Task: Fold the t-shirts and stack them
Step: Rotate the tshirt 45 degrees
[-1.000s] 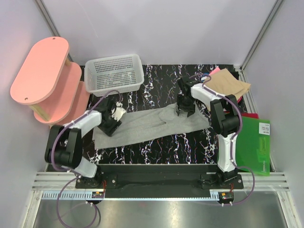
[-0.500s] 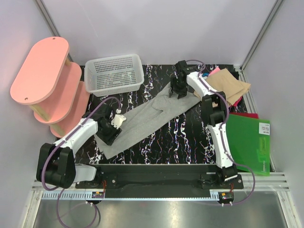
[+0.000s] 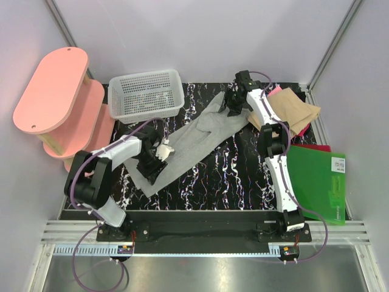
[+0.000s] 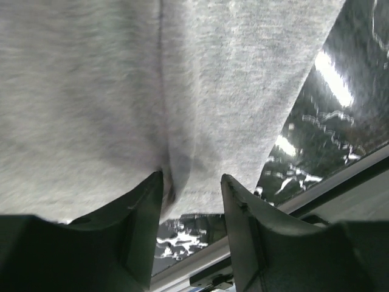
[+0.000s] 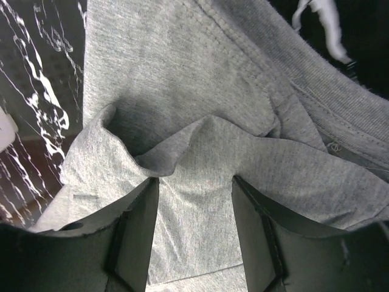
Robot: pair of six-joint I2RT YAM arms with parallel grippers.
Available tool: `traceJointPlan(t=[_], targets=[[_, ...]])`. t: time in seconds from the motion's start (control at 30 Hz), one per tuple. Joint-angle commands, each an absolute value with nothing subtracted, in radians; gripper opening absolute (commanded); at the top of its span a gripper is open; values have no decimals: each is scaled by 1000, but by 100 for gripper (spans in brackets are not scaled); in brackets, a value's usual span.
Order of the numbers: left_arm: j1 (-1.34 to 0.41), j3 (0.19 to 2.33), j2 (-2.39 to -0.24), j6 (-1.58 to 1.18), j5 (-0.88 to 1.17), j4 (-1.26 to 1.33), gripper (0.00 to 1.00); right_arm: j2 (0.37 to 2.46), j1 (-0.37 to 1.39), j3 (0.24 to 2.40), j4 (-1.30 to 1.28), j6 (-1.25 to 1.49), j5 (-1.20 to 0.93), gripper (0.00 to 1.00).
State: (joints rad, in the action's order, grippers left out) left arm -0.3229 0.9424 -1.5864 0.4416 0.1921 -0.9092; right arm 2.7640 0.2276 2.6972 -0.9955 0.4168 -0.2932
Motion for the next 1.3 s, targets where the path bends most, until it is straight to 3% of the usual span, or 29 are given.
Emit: traceJointPlan(t=[0.0,0.37,0.63,0.77,1.0,1.27], targets=[[-351,1043,-1686,423,242,-876,46,2761,190,2692,-928,422,-307,60],[-443,1120,-1845,396,294,-865,44,2697,175,2750,-801,442,-488,61],[-532,1088,-1770,413,402,-937,44,2562,230,2689,-790,454,-477,62],[-520,1104,-1665,439,351,-1008,45,2473,294,2608,-834,419,-440,62],[-263,1215,-1361,537,390,-1160,48,2257,431,2293,-916,350,-246,61],[110,1158,-1158,620,413,-1160,48,2082,642,1870,-862,353,-123,58]])
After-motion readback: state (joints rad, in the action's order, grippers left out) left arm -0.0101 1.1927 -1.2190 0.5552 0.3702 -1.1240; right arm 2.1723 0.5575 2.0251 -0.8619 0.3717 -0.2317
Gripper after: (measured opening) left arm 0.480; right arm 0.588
